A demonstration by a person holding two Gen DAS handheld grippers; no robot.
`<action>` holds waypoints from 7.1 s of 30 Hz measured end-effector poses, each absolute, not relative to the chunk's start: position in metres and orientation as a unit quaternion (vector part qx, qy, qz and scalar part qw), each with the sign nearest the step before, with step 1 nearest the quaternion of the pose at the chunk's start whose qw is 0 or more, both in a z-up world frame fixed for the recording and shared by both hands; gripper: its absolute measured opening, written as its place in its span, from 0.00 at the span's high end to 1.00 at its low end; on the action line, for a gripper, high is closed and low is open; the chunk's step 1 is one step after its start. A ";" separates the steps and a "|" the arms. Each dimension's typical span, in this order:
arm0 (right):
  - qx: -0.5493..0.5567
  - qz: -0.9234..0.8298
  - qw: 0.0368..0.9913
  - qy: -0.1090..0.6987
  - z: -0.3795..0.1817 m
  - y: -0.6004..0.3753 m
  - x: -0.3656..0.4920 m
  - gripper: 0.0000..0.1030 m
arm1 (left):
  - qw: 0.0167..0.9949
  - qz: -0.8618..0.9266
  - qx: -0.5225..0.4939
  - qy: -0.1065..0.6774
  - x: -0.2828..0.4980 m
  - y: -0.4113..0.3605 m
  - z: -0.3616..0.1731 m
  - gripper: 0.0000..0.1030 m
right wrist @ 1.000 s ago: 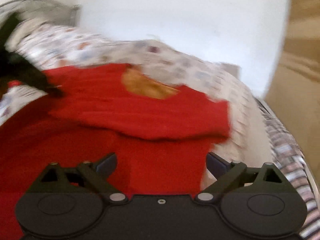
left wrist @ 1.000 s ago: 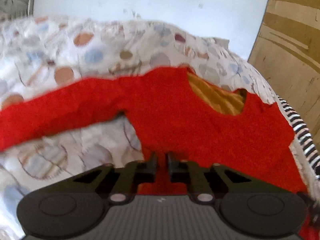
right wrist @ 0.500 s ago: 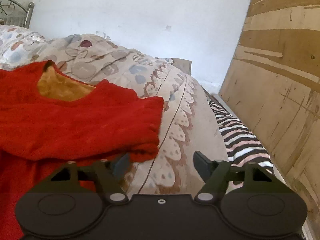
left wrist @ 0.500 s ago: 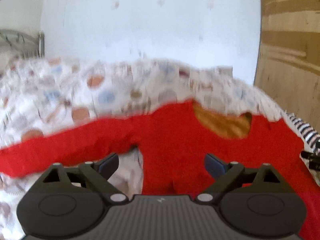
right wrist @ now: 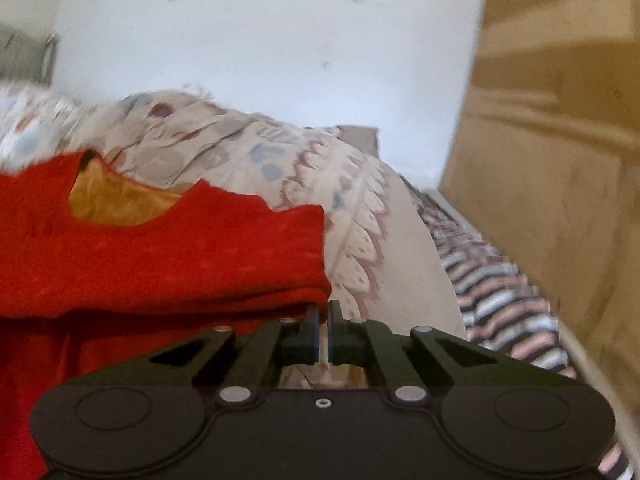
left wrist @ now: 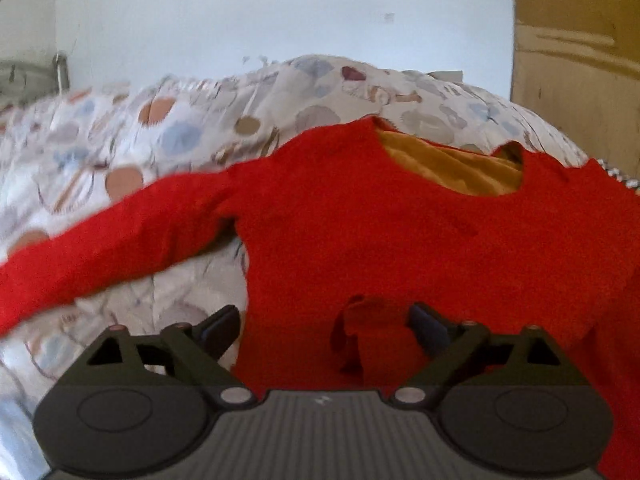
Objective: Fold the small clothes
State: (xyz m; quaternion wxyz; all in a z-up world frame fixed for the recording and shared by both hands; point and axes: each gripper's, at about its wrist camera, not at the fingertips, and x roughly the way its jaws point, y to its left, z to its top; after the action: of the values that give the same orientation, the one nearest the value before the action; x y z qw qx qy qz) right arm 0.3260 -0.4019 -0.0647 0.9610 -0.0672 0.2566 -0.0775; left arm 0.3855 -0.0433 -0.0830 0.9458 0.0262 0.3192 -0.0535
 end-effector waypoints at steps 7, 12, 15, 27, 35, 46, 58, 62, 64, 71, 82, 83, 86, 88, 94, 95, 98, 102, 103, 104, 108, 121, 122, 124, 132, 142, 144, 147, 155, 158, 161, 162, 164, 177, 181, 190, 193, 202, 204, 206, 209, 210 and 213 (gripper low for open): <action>-0.036 -0.074 0.956 0.281 -0.078 -0.405 0.325 0.98 | 0.941 -0.064 -0.029 0.332 0.391 -0.021 -0.092 0.00; -0.037 -0.075 0.955 0.286 -0.071 -0.405 0.317 0.80 | 0.937 -0.081 -0.048 0.335 0.386 -0.011 -0.082 0.00; -0.034 -0.072 0.955 0.287 -0.064 -0.405 0.306 0.66 | 0.934 -0.089 -0.080 0.338 0.378 0.007 -0.069 0.00; 0.043 -0.001 0.963 0.267 -0.023 -0.360 0.234 0.01 | 0.933 0.057 -0.152 0.321 0.331 0.155 -0.042 0.00; 0.058 0.040 0.961 0.268 -0.028 -0.296 0.186 0.00 | 0.906 0.131 -0.290 0.281 0.311 0.281 -0.063 0.00; -0.015 0.061 0.955 0.289 -0.044 -0.246 0.175 0.00 | 0.882 0.206 -0.355 0.233 0.337 0.339 -0.095 0.28; 0.003 0.054 0.953 0.298 -0.050 -0.253 0.178 0.00 | 0.945 0.188 -0.216 0.157 0.338 0.313 -0.034 0.87; 0.007 0.053 0.954 0.296 -0.050 -0.255 0.178 0.00 | 0.968 0.162 -0.139 0.135 0.342 0.281 0.003 0.87; 0.012 0.053 0.954 0.293 -0.051 -0.256 0.178 0.00 | 0.975 0.148 -0.107 0.122 0.342 0.259 0.021 0.88; 0.040 0.050 0.961 0.269 -0.044 -0.267 0.172 0.00 | 0.995 0.040 -0.046 0.082 0.325 0.156 0.078 0.93; 0.056 0.004 0.964 0.259 -0.037 -0.304 0.152 0.00 | 0.973 -0.213 0.038 0.077 0.298 -0.003 0.057 0.95; 0.054 0.000 0.964 0.261 -0.039 -0.306 0.150 0.00 | 0.970 -0.224 0.031 0.093 0.300 -0.009 0.049 0.95; 0.051 -0.005 0.963 0.266 -0.041 -0.310 0.147 0.00 | 0.960 -0.236 -0.001 0.151 0.308 -0.008 0.026 0.89; 0.050 -0.007 0.962 0.269 -0.043 -0.311 0.147 0.00 | 0.958 -0.223 -0.007 0.182 0.313 0.003 0.014 0.43; 0.052 0.012 0.961 0.272 -0.044 -0.301 0.158 0.00 | 0.969 -0.129 0.011 0.210 0.311 0.061 -0.012 0.11; 0.053 0.021 0.960 0.273 -0.044 -0.297 0.162 0.00 | 0.970 -0.112 0.012 0.215 0.309 0.072 -0.016 0.09; 0.061 0.066 0.957 0.275 -0.038 -0.276 0.180 0.00 | 0.969 -0.064 0.019 0.237 0.306 0.104 -0.023 0.02; 0.070 0.151 0.946 0.280 -0.028 -0.235 0.217 0.01 | 0.961 -0.023 0.016 0.274 0.314 0.136 -0.041 0.00; 0.072 0.175 0.941 0.280 -0.026 -0.222 0.228 0.01 | 0.960 -0.020 0.014 0.278 0.309 0.141 -0.041 0.00; 0.068 0.198 0.937 0.280 -0.024 -0.209 0.240 0.04 | 0.959 -0.017 0.013 0.281 0.307 0.146 -0.041 0.00; 0.028 0.264 0.921 0.284 -0.021 -0.148 0.292 0.18 | 0.959 -0.015 0.022 0.282 0.305 0.160 -0.050 0.00; 0.024 0.267 0.884 0.383 -0.070 -0.034 0.418 0.87 | 0.960 -0.025 0.045 0.275 0.294 0.174 -0.054 0.00; 0.020 0.273 0.881 0.385 -0.070 -0.032 0.417 0.95 | 0.961 -0.025 0.043 0.274 0.294 0.175 -0.053 0.00; 0.010 0.280 0.884 0.374 -0.062 -0.031 0.413 0.96 | 0.962 -0.025 0.037 0.270 0.294 0.177 -0.050 0.00; 0.072 0.307 0.906 0.283 0.045 -0.091 0.389 0.96 | 0.965 -0.031 0.019 0.258 0.293 0.169 -0.038 0.00; 0.101 0.209 0.929 0.287 0.078 -0.225 0.321 0.96 | 0.967 -0.067 0.029 0.244 0.302 0.129 -0.027 0.00; 0.114 0.184 0.925 0.313 0.057 -0.244 0.313 0.96 | 0.966 -0.069 0.031 0.247 0.306 0.120 -0.027 0.00; 0.148 0.150 0.920 0.330 0.025 -0.271 0.305 0.96 | 0.965 -0.071 0.034 0.250 0.313 0.110 -0.027 0.00; 0.184 0.124 0.912 0.345 -0.030 -0.299 0.295 0.96 | 0.965 -0.083 0.014 0.248 0.358 0.105 -0.036 0.00; 0.161 0.121 0.918 0.343 -0.039 -0.295 0.293 0.96 | 0.965 -0.079 -0.018 0.248 0.385 0.113 -0.043 0.06; 0.164 0.119 0.917 0.343 -0.047 -0.296 0.294 0.96 | 0.953 -0.085 -0.084 0.277 0.407 0.126 -0.051 0.26; 0.166 0.118 0.917 0.344 -0.049 -0.297 0.295 0.96 | 0.946 -0.094 -0.115 0.289 0.414 0.131 -0.055 0.32; 0.170 0.116 0.915 0.346 -0.052 -0.298 0.296 0.96 | 0.936 -0.103 -0.155 0.300 0.421 0.138 -0.061 0.39; 0.174 0.109 0.913 0.352 -0.061 -0.297 0.296 0.96 | 0.898 -0.154 -0.279 0.304 0.435 0.145 -0.072 0.88; 0.158 0.112 0.917 0.349 -0.061 -0.293 0.294 0.96 | 0.897 -0.117 -0.337 0.259 0.418 0.156 -0.071 0.90; 0.146 0.116 0.916 0.354 -0.063 -0.289 0.295 0.96 | 0.882 -0.053 -0.391 0.258 0.408 0.159 -0.085 0.90; 0.144 0.117 0.917 0.354 -0.063 -0.288 0.294 0.95 | 0.914 -0.059 -0.298 0.269 0.408 0.140 -0.075 0.82; 0.155 0.118 0.916 0.351 -0.065 -0.292 0.290 0.87 | 0.937 -0.068 -0.203 0.277 0.443 0.135 -0.052 0.12; 0.156 0.118 0.916 0.351 -0.065 -0.293 0.291 0.87 | 0.929 -0.090 -0.198 0.299 0.461 0.133 -0.054 0.23; 0.156 0.119 0.916 0.351 -0.066 -0.293 0.291 0.87 | 0.921 -0.118 -0.199 0.312 0.473 0.131 -0.057 0.53; 0.154 0.121 0.916 0.351 -0.066 -0.293 0.291 0.87 | 0.932 -0.128 -0.164 0.298 0.478 0.121 -0.052 0.82; 0.153 0.121 0.916 0.351 -0.066 -0.293 0.291 0.87 | 0.942 -0.122 -0.139 0.279 0.474 0.116 -0.049 0.85; 0.151 0.123 0.916 0.351 -0.067 -0.293 0.291 0.87 | 0.956 -0.090 -0.076 0.269 0.468 0.101 -0.050 0.89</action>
State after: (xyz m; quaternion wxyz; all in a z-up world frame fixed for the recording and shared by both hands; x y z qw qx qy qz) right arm 0.2907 -0.2928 -0.0669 0.9158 0.1507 0.3514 0.1227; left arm 0.4683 0.1011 -0.0499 0.9560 -0.0764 0.2687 -0.0898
